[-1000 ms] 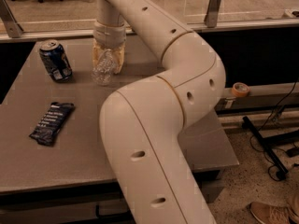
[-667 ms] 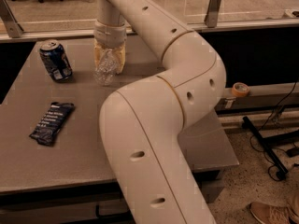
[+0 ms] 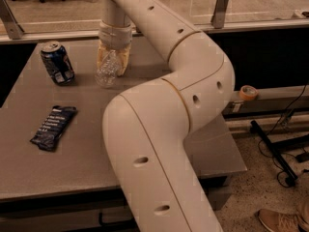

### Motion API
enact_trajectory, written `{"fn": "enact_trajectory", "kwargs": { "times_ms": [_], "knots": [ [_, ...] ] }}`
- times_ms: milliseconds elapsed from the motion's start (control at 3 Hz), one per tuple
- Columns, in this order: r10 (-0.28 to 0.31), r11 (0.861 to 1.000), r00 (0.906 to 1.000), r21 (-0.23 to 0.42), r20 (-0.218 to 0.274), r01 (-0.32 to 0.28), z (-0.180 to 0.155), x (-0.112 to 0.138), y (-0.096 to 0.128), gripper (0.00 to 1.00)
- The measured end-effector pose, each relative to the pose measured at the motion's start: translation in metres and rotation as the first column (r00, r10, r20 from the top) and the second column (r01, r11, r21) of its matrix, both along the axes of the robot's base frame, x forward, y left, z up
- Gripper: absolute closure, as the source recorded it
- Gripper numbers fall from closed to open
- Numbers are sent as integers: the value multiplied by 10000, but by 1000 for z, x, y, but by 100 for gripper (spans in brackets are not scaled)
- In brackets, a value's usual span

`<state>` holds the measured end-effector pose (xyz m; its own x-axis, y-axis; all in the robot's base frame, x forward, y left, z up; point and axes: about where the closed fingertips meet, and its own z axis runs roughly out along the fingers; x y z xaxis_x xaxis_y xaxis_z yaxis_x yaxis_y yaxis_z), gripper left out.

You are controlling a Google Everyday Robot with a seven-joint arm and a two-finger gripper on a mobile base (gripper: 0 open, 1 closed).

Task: Place water bottle upright

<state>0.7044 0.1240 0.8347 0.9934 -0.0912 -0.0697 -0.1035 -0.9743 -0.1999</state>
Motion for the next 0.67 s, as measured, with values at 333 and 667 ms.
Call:
{"fn": "enact_trajectory", "kwargs": {
  "times_ms": [333,667],
  "knots": [
    [1084,9934,9891,274,999,-1117,16,-2,17,100],
    [2432,9645,9118,177,3308,-2636,57,-8,9,100]
  ]
}}
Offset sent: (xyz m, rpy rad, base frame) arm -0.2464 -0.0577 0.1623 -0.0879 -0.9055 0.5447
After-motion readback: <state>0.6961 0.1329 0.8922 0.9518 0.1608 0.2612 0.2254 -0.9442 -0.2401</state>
